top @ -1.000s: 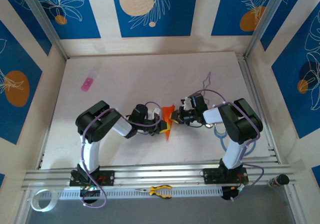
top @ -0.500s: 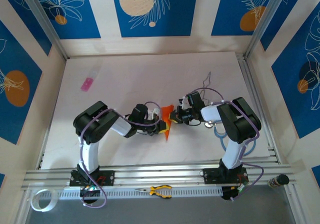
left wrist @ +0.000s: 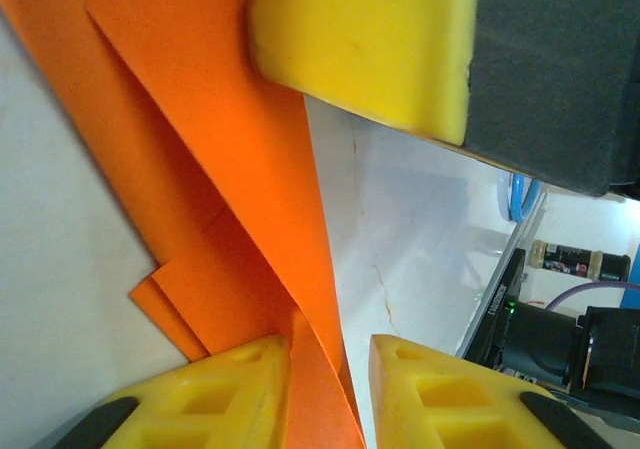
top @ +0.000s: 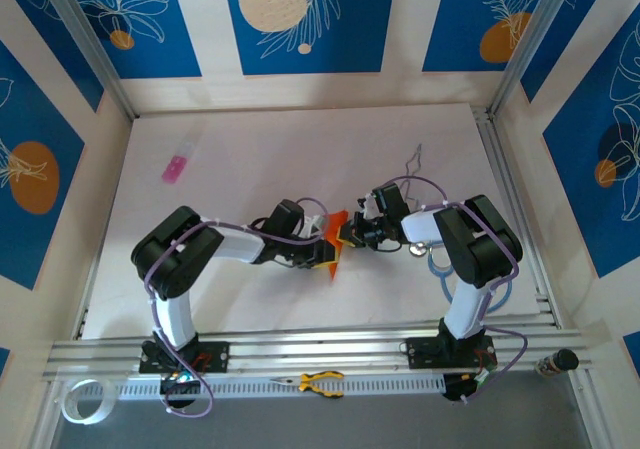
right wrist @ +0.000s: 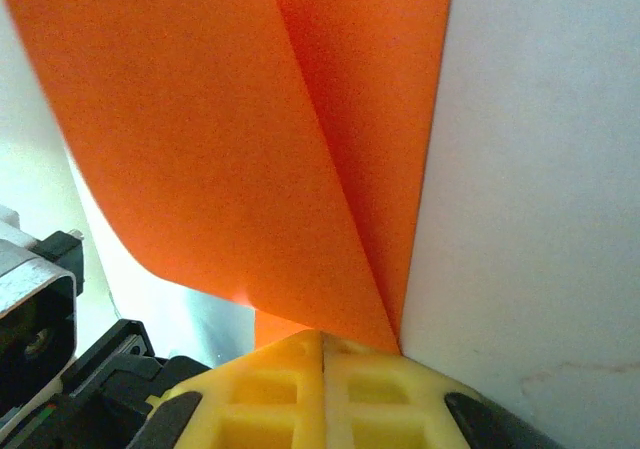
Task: Fold a paper plane with a square sheet of paper (pick it up from the middle)
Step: Fold the wing for the fifth time at the center of the table.
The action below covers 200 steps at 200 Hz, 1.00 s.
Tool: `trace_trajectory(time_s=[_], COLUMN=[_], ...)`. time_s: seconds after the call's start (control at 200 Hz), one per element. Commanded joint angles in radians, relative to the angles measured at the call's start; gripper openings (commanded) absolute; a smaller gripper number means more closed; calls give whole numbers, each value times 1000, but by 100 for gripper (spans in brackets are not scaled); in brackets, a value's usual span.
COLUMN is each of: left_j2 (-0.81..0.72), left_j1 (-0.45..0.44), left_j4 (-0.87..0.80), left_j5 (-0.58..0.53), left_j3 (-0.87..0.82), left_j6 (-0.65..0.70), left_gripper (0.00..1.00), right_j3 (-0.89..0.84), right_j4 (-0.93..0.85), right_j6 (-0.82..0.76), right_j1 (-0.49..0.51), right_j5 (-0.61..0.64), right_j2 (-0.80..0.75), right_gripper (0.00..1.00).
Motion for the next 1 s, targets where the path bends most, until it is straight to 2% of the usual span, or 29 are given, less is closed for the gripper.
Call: trace_trajectory(time_s=[0.0, 0.215, 0.665, 0.78, 0.89, 0.995], left_j2=[2, 18, 31, 26, 6, -20], left_j1=[-12, -26, -35, -35, -39, -45], left_j4=[-148, -285, -302, -292, -282, -283], left_j5=[-32, -81, -77, -70, -60, -51], left_j3=[-6, 51, 31, 15, -4, -16], left_j6=[50, 117, 134, 129, 121, 111], left_gripper=[30, 24, 5, 6, 16, 20], right_j3=[-9, -14, -17, -16, -19, -20], right_j4=[-23, -26, -37, -44, -46, -49], right_j6=[6, 7, 7, 9, 12, 13], right_j1=[27, 27, 27, 26, 27, 28], right_j5=[48, 52, 65, 70, 74, 77], right_j2=[38, 35, 26, 26, 24, 26], right_gripper=[6, 6, 6, 6, 6, 7])
